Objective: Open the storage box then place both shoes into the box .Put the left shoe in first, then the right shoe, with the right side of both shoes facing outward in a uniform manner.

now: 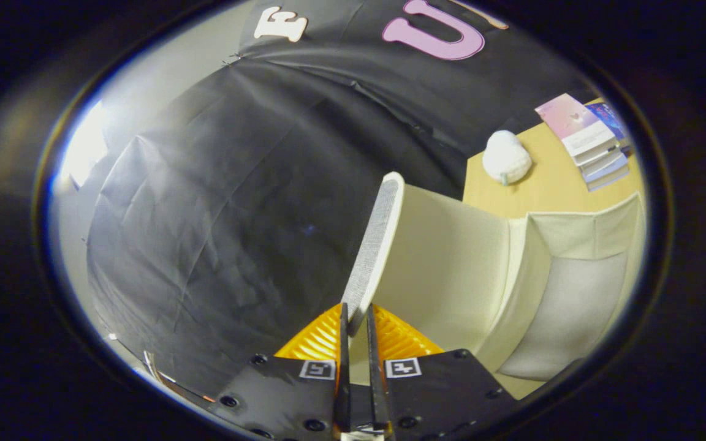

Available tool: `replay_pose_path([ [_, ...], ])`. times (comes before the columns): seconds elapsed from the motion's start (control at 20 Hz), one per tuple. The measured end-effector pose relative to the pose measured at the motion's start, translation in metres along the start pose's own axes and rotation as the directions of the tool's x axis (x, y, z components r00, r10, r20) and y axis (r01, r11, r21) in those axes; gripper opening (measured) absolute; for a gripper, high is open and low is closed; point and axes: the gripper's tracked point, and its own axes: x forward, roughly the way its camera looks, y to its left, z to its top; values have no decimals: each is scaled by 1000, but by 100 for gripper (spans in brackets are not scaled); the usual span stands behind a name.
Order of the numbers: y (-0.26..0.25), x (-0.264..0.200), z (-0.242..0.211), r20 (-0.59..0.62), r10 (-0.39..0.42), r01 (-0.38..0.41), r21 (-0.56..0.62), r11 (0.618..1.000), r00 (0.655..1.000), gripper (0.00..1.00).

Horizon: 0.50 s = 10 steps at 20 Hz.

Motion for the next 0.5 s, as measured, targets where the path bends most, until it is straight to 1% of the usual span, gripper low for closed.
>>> replay_pose_path([
  [0.1, -11, 12, 1, -26, -24, 24, 1, 1000, 999, 23],
  [0.15, -19, 11, -2, -31, -60, 60, -13, 998, 998, 27],
  [0.2, -28, 9, -3, -34, -88, 87, -32, 996, 996, 28],
  [0.35, -34, 0, -1, -27, -118, 117, -58, 991, 993, 31],
  [0.5, -43, -17, 20, 21, -139, 140, -65, 988, 990, 33],
])
